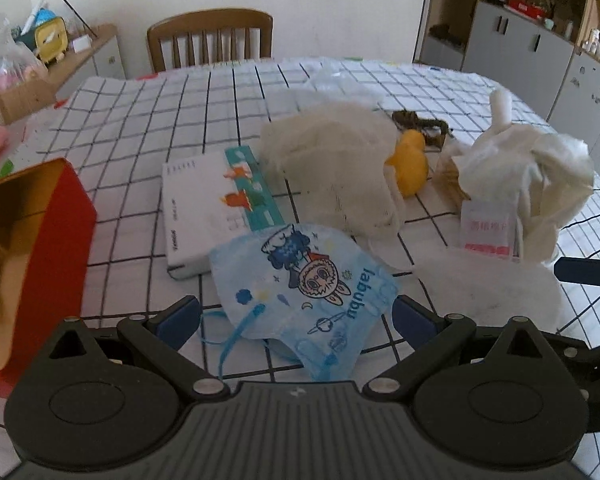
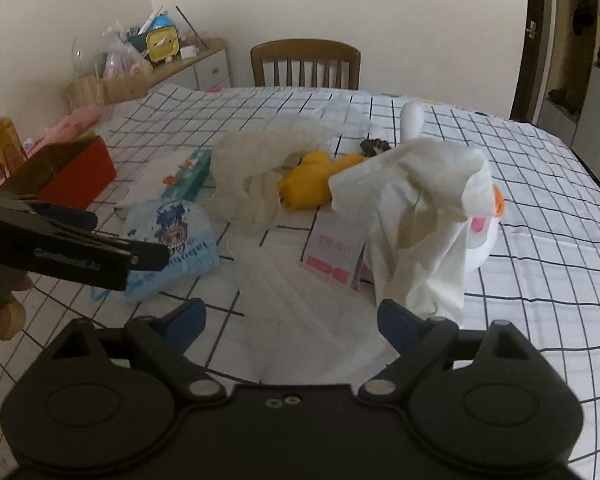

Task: Organize soft objects
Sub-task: 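Reach the left tool to the blue printed bag and close on it, then lift the blue bag with the left tool while the right tool grasps the white mask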

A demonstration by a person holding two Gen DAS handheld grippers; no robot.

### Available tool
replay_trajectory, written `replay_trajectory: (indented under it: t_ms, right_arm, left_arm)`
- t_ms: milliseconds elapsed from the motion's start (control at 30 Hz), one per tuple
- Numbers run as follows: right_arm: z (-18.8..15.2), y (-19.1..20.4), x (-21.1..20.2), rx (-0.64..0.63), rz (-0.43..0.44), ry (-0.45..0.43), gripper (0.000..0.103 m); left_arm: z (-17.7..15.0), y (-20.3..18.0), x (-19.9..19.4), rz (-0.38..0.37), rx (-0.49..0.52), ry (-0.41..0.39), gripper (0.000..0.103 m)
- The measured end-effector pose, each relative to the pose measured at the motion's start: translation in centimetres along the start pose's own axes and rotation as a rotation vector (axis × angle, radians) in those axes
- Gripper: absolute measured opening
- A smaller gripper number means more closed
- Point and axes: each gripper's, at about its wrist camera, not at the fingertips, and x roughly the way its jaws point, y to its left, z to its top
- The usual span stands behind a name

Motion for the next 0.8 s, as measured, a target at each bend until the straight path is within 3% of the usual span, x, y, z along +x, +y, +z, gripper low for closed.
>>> replay_trajectory:
  t_ms: [200, 467, 567, 733, 800]
  right_arm:
    - [0.1, -0.1, 1.1, -0.019, -0.013, 0.030, 0.087]
    - [-0.1, 0.2, 2.0, -0.051, -0.050, 0.066, 0.074]
    - [-0.3, 0.6, 2.3, -0.076, -0.073, 0.076, 0.070]
    - [-0.5, 1.1, 2.6, -0.107, -0.102, 0.089, 0.054]
    - [-0.5, 1.2, 2.6, -0.113, -0.111, 0.091, 0.048]
  left_arm:
    - [-0.1, 0.4, 2.0, 0.017, -0.021, 0.048, 0.102]
    - [-0.2, -0.2, 2.2, 0.014, 0.017, 0.036, 0.086]
    - [-0.1, -0.5, 2.1, 0.004, 0.031, 0.029, 0.074]
    - [0.0, -1.1, 1.6, -0.034, 0.075, 0.018, 0.035]
    - [0.0, -1.1, 1.5, -0.039, 0.081, 0.018, 0.033]
